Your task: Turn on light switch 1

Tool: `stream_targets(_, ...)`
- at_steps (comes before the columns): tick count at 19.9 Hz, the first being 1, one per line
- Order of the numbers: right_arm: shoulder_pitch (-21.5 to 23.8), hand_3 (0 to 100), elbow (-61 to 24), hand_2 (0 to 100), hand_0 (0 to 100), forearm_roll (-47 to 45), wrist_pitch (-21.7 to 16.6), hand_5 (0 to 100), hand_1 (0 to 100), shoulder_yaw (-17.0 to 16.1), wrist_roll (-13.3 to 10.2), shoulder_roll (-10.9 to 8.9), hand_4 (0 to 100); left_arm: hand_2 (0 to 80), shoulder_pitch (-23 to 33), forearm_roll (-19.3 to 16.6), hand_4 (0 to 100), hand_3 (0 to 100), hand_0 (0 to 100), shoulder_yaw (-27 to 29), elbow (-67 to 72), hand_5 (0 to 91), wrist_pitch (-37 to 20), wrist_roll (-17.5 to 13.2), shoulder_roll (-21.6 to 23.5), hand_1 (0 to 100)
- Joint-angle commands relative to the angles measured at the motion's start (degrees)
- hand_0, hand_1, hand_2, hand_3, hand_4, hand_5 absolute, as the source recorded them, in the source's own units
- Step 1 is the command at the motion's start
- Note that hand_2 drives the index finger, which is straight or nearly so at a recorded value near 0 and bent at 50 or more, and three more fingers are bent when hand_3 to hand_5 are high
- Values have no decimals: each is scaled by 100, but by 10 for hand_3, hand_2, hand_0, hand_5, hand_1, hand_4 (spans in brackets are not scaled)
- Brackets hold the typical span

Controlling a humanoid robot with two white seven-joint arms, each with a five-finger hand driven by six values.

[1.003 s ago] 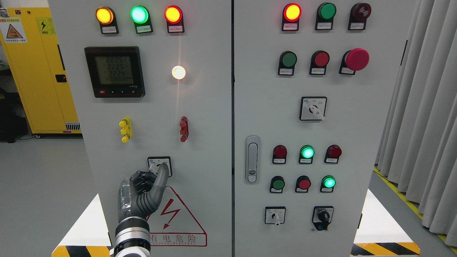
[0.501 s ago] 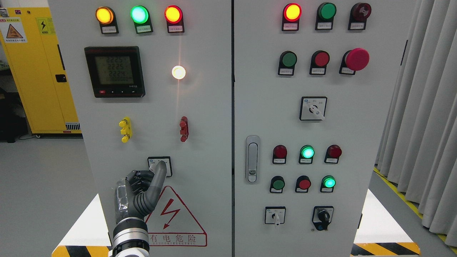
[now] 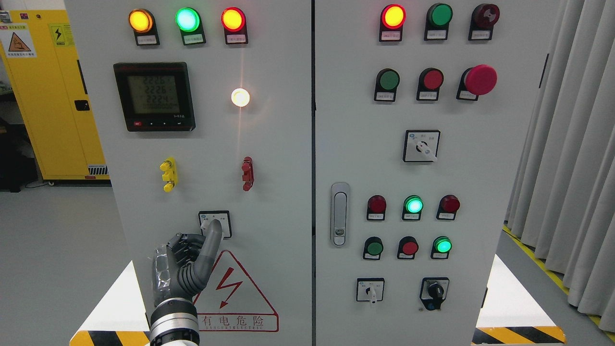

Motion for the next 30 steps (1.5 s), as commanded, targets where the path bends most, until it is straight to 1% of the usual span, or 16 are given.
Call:
stream_targets(1, 0, 0, 0, 40, 0, 0, 1, 0, 500, 0, 5, 0, 0, 649, 300, 87, 899, 895, 18, 0, -77, 820, -318, 64, 37, 448)
stream_targets(2, 0, 0, 0, 40, 0, 0, 1, 0, 500, 0, 5, 0, 0, 650, 431, 87, 899, 896, 17, 0, -86, 819, -519, 64, 46, 449)
stream_targets(5, 0, 0, 0, 40, 0, 0, 1, 0, 500, 0, -4, 0, 0, 659, 765, 192, 900, 904, 15, 27, -156, 821, -749, 55, 98, 450)
stream_targets(8, 0, 0, 0, 40, 0, 0, 1, 0, 500, 0, 5, 0, 0, 665, 1336, 324, 900, 907, 20, 79, -148, 823, -1415, 37, 177, 446)
stream_targets(11, 0, 0, 0, 40, 0, 0, 1, 0, 500, 0, 5, 0, 0, 669, 1951, 578, 902, 912, 25, 219, -122, 832, -1961, -24, 256, 441)
stream_targets(13, 0, 0, 0, 40, 0, 0, 1, 0, 500, 0, 5, 0, 0, 671, 2434, 798, 916, 920, 23, 413, -34, 846, -2391, -199, 300, 437)
stream_targets(15, 0, 0, 0, 40, 0, 0, 1, 0, 500, 0, 5, 0, 0, 678, 2900, 948, 946, 950, 24, 588, 141, 860, -2866, -524, 379, 428)
stream_targets(17, 0, 0, 0, 40, 0, 0, 1, 0, 500, 0, 5, 0, 0, 665, 3340, 1123, 956, 953, 27, 747, 466, 846, -3436, -805, 476, 412)
stream_targets(20, 0, 0, 0, 40, 0, 0, 1, 0, 500, 0, 5, 0, 0, 631, 3833, 1186, 936, 949, 34, 967, 1211, 792, -4281, -1149, 660, 386)
stream_targets(21, 0, 0, 0, 40, 0, 0, 1, 0, 500, 0, -4, 0, 0, 610, 3912, 1220, 914, 922, 35, 1028, 1571, 756, -4414, -1210, 696, 376)
stream_targets(22, 0, 0, 0, 40, 0, 0, 1, 0, 500, 0, 5, 0, 0, 604, 3965, 1282, 903, 917, 34, 1090, 1888, 748, -4502, -1289, 722, 368)
stream_targets(23, 0, 0, 0, 40, 0, 0, 1, 0, 500, 0, 5, 0, 0, 579, 4044, 1361, 873, 889, 34, 1116, 2239, 713, -4581, -1412, 766, 360)
stream_targets(26, 0, 0, 0, 40, 0, 0, 1, 0, 500, 0, -4, 0, 0, 535, 4185, 1502, 843, 859, 34, 1117, 3425, 679, -5037, -1834, 845, 353)
stream_targets(27, 0, 0, 0, 40, 0, 0, 1, 0, 500, 0, 5, 0, 0, 465, 4194, 1502, 776, 783, 35, 1117, 3838, 576, -5196, -1974, 845, 350)
stream_targets(28, 0, 0, 0, 40, 0, 0, 1, 0, 500, 0, 5, 0, 0, 464, 4194, 1502, 767, 772, 36, 1117, 4199, 557, -5293, -2080, 854, 349)
stream_targets(30, 0, 0, 0, 40, 0, 0, 1, 0, 500, 0, 5, 0, 0, 380, 4247, 1493, 683, 681, 30, 1108, 4824, 411, -5320, -2177, 872, 349)
